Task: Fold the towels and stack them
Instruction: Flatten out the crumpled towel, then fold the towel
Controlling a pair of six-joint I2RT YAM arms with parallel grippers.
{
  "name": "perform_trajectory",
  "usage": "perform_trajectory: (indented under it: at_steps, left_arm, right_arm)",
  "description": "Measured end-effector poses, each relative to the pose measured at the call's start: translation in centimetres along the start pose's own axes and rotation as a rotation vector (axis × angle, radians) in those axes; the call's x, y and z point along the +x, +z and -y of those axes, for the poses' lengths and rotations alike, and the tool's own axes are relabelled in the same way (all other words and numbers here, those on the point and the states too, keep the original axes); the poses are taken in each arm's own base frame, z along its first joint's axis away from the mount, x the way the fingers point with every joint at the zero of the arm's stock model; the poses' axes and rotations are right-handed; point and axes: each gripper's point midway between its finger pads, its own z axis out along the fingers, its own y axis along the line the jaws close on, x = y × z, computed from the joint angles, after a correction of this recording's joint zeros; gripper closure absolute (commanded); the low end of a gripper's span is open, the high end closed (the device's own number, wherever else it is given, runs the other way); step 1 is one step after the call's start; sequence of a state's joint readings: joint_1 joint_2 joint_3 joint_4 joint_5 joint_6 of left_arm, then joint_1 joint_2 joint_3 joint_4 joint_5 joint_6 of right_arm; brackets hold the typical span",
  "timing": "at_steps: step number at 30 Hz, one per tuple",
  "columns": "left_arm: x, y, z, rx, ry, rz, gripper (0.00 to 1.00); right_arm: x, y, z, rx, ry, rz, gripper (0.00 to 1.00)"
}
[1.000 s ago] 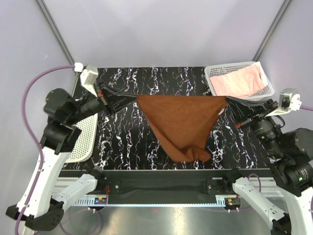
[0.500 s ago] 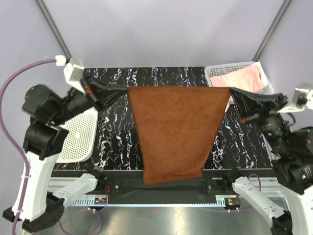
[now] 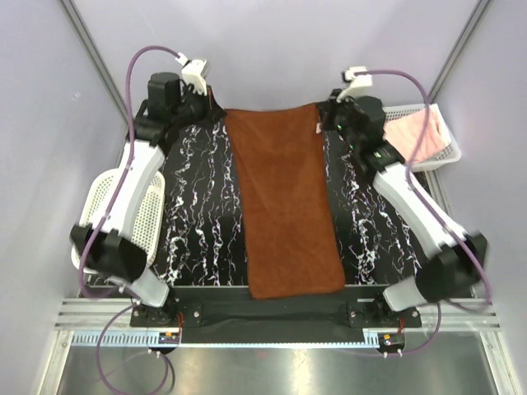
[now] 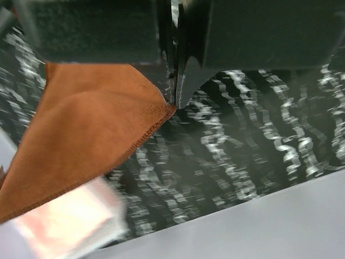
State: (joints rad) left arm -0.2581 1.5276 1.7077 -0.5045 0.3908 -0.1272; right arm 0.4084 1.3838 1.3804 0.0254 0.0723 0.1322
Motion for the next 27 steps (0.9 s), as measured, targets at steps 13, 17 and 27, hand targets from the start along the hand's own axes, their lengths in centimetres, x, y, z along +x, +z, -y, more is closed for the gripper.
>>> perform_trajectory:
  at_steps: [13, 17, 27]
  left_arm:
    - [4.5, 13.4, -16.3, -0.125, -0.051, -0.072, 1.0]
    - [6.4, 15.2, -17.7, -0.092, -0.063, -0.097, 1.0]
    - [10.6, 14.9, -16.2, 0.007, -0.042, -0.176, 1.0]
  right_arm:
    - [10.0, 16.3, 7.0, -0.096, 0.119, -0.101, 1.0]
    - [11.8, 17.8, 7.3, -0.156, 0.126, -0.111, 1.0]
    - [17.6, 15.8, 9.3, -0.167, 0.139, -0.227, 1.0]
